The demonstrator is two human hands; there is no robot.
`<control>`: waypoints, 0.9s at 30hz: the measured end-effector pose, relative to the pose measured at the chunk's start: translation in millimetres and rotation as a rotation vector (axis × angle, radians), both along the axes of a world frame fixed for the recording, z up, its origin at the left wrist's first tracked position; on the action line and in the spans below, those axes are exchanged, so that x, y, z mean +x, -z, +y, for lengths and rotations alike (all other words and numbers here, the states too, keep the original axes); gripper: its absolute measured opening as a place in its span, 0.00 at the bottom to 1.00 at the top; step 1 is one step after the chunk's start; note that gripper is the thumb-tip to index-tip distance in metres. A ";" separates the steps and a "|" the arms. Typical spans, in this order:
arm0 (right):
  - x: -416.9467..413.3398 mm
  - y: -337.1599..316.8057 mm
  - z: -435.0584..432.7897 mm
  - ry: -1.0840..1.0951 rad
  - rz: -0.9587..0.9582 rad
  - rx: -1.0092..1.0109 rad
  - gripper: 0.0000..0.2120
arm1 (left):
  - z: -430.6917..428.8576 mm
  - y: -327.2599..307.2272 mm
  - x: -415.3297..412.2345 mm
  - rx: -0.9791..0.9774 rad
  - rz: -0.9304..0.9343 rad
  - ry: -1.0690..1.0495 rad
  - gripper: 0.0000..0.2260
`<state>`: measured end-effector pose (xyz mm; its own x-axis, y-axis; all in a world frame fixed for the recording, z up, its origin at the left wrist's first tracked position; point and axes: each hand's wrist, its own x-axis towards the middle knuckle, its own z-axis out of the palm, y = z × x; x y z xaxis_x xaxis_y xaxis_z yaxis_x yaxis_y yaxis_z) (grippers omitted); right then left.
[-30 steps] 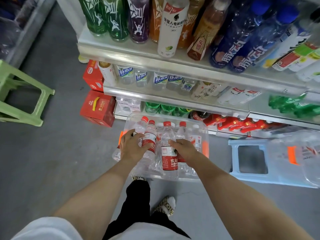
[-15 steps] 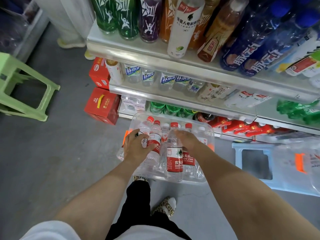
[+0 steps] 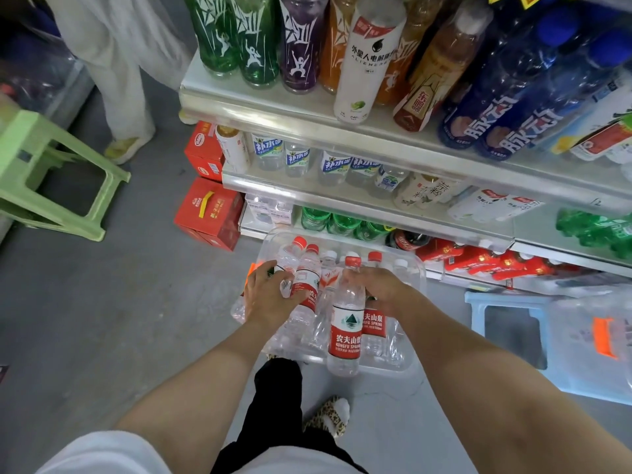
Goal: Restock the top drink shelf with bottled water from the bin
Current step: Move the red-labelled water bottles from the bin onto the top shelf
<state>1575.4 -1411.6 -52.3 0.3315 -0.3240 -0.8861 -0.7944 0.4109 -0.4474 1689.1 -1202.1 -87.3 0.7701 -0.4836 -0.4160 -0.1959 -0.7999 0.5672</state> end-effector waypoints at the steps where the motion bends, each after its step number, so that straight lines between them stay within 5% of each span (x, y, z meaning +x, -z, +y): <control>1: -1.4 0.1 2.3 0.002 -0.006 -0.018 0.22 | 0.4 -0.7 0.5 0.003 0.000 0.006 0.19; 8: -16.8 -19.2 17.2 0.112 -0.157 -0.139 0.26 | 2.9 -12.0 3.7 0.012 0.050 0.057 0.20; 13: -24.5 -50.1 15.5 0.182 -0.254 -0.232 0.16 | 6.8 -38.6 -2.0 0.008 0.116 0.047 0.21; 15: -26.4 -66.2 12.5 0.176 -0.293 -0.255 0.09 | 8.2 -54.3 -9.7 -0.053 0.185 0.004 0.21; 20: -26.7 -120.3 -1.9 0.131 -0.384 -0.332 0.14 | -4.2 -111.1 -33.6 -0.229 0.373 -0.044 0.23; 25: -15.3 -211.4 -26.9 0.040 -0.519 -0.489 0.08 | -45.7 -193.8 -38.0 -0.398 0.316 0.007 0.22; 27: -6.5 -255.5 -35.5 0.038 -0.577 -0.582 0.16 | -58.9 -228.9 -38.4 -0.466 0.306 0.033 0.31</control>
